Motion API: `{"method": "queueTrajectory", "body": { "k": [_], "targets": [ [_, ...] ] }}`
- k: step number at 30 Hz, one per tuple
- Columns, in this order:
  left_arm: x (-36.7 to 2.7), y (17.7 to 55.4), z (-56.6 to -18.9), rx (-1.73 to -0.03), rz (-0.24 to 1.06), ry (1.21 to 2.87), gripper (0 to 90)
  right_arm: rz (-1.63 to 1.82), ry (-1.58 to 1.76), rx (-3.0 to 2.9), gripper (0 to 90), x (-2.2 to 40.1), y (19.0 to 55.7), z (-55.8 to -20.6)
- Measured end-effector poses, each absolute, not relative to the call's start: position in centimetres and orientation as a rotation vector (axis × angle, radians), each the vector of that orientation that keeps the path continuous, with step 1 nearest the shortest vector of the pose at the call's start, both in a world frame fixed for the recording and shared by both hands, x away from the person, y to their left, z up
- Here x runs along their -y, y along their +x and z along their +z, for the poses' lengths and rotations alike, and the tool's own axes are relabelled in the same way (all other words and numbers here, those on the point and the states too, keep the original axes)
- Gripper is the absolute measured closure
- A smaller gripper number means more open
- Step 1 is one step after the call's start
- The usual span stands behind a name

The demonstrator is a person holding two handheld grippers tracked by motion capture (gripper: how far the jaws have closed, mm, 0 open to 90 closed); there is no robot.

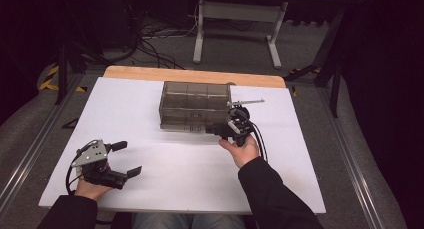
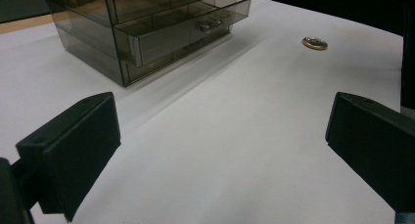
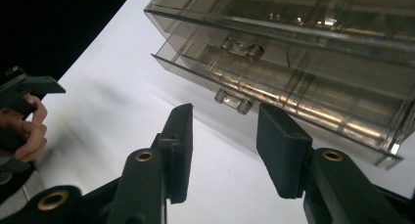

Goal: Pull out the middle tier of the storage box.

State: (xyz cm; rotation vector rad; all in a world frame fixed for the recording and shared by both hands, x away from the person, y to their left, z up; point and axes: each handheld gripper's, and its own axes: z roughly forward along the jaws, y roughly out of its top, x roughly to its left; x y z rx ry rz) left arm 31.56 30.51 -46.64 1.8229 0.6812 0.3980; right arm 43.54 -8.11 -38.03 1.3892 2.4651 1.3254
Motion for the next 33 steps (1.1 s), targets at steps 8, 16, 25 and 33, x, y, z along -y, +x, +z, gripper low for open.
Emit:
{"method": "queueTrajectory", "body": {
  "k": [8,16,25,33],
  "targets": [
    [-30.5,31.6,-46.6,-0.679,0.403,1.823,0.5,1.272,1.242,-2.53,55.2,7.1,44.0,-36.0],
    [-30.5,31.6,-46.6,-0.676,0.401,1.824,0.5,1.249,1.087,-2.609,48.2,6.6,44.7,-35.3],
    [-30.6,31.6,-46.6,-0.677,0.402,1.822,0.6,1.19,0.813,-2.725,43.4,5.5,46.0,-34.6],
    [-30.5,31.5,-46.6,-0.68,0.396,1.818,0.6,1.16,0.659,-2.735,43.4,5.0,46.9,-35.2]
  ]
}}
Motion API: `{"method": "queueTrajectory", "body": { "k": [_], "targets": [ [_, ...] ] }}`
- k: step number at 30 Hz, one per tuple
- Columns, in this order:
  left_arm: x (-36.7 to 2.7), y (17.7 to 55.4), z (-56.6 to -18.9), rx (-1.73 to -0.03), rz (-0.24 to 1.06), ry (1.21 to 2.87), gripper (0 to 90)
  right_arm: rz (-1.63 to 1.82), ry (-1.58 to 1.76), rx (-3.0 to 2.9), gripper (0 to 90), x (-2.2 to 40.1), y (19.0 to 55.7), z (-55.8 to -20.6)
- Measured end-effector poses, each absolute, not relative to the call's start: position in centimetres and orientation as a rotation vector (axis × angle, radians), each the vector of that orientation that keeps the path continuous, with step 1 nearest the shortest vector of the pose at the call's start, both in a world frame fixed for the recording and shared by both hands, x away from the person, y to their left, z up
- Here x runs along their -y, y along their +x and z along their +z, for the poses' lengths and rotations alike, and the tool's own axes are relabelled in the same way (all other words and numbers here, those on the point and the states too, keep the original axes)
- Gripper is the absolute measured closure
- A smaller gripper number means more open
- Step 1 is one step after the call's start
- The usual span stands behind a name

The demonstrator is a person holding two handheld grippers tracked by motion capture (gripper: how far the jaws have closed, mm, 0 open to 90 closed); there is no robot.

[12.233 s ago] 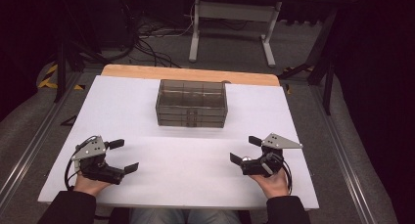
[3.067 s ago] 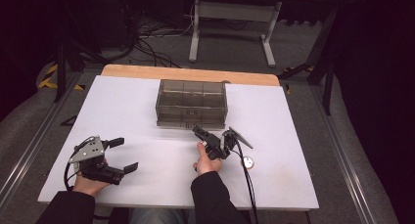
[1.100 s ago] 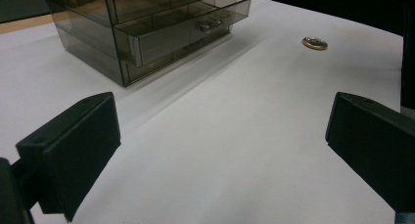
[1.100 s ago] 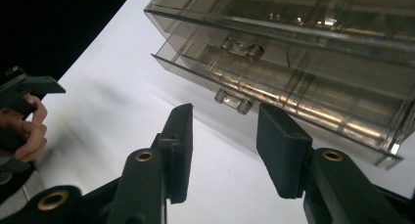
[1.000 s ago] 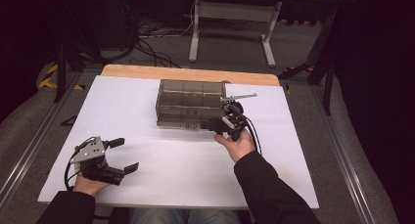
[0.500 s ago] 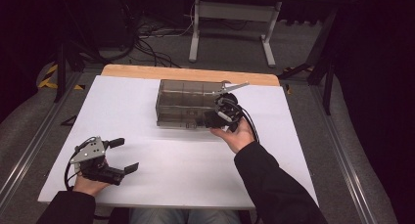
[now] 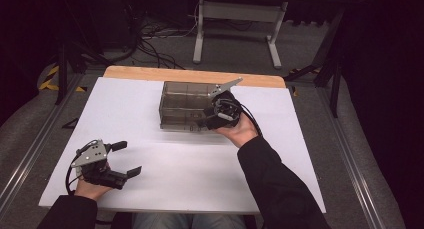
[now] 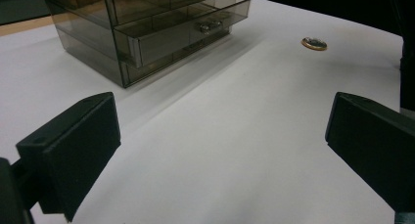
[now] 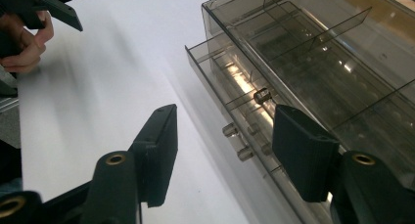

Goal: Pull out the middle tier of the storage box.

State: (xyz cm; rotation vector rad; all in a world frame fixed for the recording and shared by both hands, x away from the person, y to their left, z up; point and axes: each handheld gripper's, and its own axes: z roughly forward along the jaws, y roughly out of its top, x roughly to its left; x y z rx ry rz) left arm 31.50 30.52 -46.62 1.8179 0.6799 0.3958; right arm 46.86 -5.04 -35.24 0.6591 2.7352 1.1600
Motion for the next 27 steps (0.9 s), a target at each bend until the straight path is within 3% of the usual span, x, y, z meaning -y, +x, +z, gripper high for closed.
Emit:
{"method": "queueTrajectory", "body": {
  "k": [17,27],
  "targets": [
    [-30.5,31.6,-46.6,-0.669,0.404,1.825,0.8,1.33,0.41,-2.725,48.1,6.0,49.0,-36.8],
    [-30.5,31.6,-46.6,-0.668,0.403,1.824,0.8,1.239,0.306,-2.786,51.1,4.7,49.2,-38.3]
  ]
}}
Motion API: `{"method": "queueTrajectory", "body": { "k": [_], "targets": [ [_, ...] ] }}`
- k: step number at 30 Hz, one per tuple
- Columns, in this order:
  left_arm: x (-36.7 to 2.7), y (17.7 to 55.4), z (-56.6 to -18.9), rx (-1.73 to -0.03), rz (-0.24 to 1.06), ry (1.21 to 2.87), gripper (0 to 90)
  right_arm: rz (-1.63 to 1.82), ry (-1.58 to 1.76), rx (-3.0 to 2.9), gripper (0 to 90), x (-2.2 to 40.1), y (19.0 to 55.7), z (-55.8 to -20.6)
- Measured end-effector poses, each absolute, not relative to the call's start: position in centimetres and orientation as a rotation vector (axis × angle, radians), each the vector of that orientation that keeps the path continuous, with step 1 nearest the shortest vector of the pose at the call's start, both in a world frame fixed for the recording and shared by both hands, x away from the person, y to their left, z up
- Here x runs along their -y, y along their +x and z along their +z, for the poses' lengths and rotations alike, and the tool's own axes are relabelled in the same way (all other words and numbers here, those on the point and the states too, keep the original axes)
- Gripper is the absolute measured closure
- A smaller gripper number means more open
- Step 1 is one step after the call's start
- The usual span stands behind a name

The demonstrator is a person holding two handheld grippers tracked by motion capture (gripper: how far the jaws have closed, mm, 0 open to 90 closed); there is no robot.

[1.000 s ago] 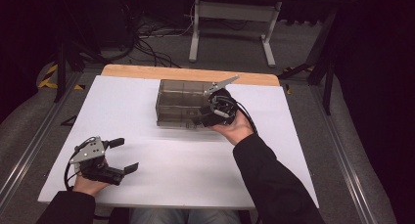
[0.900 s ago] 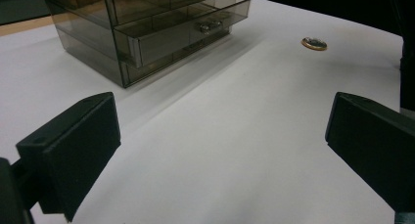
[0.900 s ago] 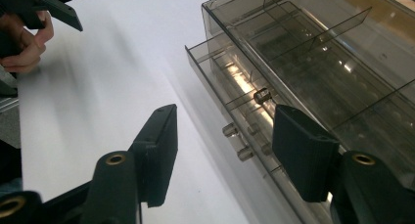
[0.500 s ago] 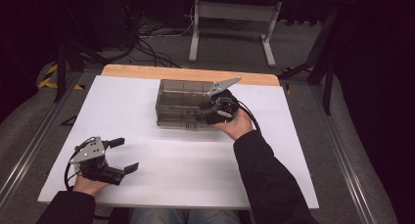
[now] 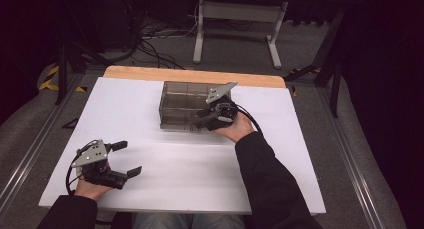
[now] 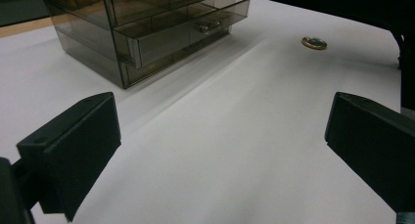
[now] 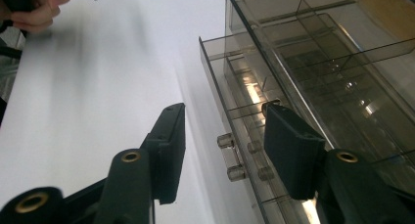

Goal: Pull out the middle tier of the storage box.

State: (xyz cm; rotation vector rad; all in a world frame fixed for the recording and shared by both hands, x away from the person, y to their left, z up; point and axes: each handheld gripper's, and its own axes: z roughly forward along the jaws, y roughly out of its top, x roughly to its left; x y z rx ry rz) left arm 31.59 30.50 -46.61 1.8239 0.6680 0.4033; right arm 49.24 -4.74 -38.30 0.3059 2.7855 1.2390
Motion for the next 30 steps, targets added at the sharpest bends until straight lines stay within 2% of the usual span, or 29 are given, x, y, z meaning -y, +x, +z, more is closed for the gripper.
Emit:
{"method": "queueTrajectory", "body": {
  "k": [30],
  "targets": [
    [-30.5,31.5,-46.6,-0.654,0.405,1.829,1.0,1.095,0.183,-2.845,64.1,2.7,50.0,-40.8]
  ]
}}
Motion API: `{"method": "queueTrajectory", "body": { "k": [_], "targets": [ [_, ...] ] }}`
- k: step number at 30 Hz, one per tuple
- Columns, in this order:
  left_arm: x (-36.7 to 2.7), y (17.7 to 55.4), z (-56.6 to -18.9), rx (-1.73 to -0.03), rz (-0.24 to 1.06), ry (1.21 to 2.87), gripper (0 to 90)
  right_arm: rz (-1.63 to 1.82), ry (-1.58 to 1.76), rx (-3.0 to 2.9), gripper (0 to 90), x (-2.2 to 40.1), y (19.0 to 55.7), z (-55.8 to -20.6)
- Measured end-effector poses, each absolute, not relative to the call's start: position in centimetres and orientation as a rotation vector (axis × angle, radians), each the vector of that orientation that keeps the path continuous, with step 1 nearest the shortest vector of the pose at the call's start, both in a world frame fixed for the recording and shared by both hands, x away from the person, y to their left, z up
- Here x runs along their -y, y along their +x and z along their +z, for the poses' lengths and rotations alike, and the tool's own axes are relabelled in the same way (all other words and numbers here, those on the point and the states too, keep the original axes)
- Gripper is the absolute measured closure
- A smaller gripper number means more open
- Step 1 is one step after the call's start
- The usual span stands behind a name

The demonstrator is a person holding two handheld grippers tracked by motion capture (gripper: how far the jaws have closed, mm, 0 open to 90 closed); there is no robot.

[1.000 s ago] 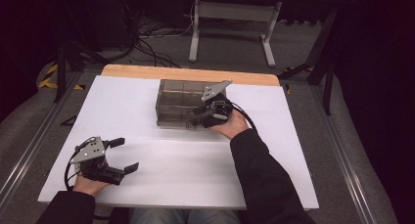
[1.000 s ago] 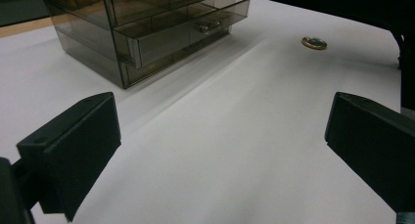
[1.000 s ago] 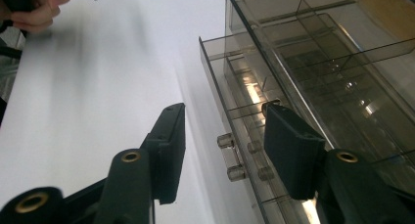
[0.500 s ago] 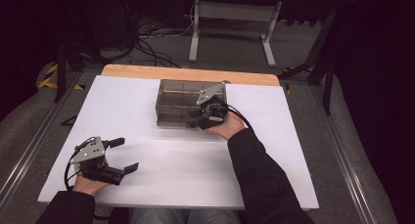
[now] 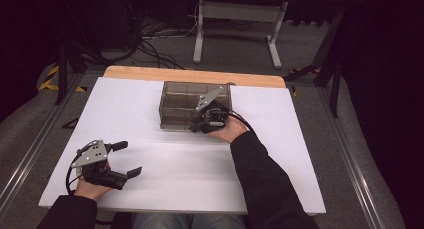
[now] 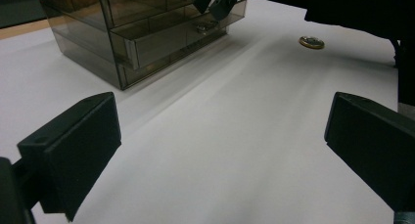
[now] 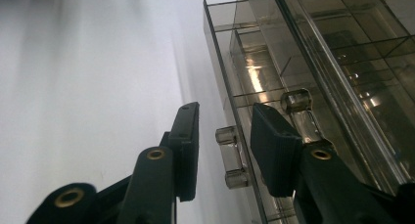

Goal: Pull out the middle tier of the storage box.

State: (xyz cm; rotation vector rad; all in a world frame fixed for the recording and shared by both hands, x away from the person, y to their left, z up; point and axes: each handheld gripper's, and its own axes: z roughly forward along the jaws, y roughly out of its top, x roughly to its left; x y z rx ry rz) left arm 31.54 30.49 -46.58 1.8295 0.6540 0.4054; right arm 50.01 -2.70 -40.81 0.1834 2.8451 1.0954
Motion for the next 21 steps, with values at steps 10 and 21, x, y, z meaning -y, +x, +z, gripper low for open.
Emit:
{"method": "queueTrajectory", "body": {
  "k": [10,21],
  "targets": [
    [-30.4,31.5,-46.6,-0.651,0.402,1.833,1.0,1.082,0.187,-2.866,69.8,2.6,50.5,-41.3],
    [-30.4,31.5,-46.6,-0.648,0.404,1.836,1.0,1.099,0.192,-2.879,82.3,2.7,51.3,-41.6]
  ]
}}
